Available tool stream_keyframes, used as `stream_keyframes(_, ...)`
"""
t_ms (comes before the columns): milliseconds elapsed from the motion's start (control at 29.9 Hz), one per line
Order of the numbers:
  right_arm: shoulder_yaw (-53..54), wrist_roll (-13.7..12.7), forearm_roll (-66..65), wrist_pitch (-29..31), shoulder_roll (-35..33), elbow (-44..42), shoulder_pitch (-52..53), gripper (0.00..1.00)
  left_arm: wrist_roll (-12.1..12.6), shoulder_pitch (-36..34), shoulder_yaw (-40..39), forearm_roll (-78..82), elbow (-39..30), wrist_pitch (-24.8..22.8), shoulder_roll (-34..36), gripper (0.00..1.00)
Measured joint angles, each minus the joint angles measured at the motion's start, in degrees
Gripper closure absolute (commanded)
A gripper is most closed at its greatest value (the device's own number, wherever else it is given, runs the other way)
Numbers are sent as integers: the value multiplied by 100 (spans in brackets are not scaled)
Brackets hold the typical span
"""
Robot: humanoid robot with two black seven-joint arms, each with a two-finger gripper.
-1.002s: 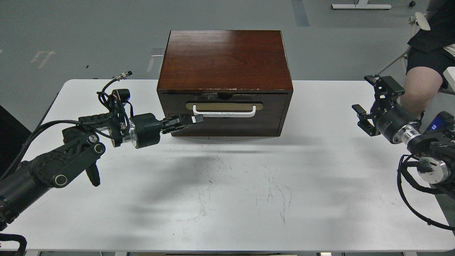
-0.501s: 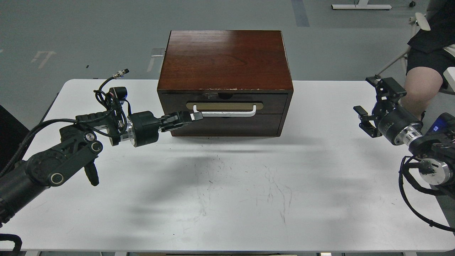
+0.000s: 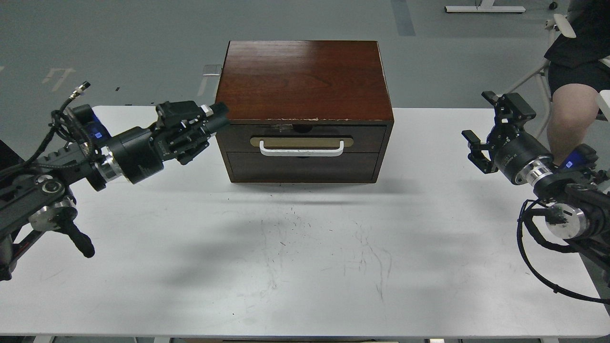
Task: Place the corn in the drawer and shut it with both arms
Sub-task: 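Hold the left gripper at the closed drawer, then pull it back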
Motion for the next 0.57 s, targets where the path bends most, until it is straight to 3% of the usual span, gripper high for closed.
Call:
stream_keyframes(334,48,0,-3,-8,351,-86,-18,0,-1,720,-34,-2463,764,2,261,0)
stream_keyframes(568,46,0,-3,1,384,-88,-83,0,-1,1082,-35,-2829,980,0,146,0)
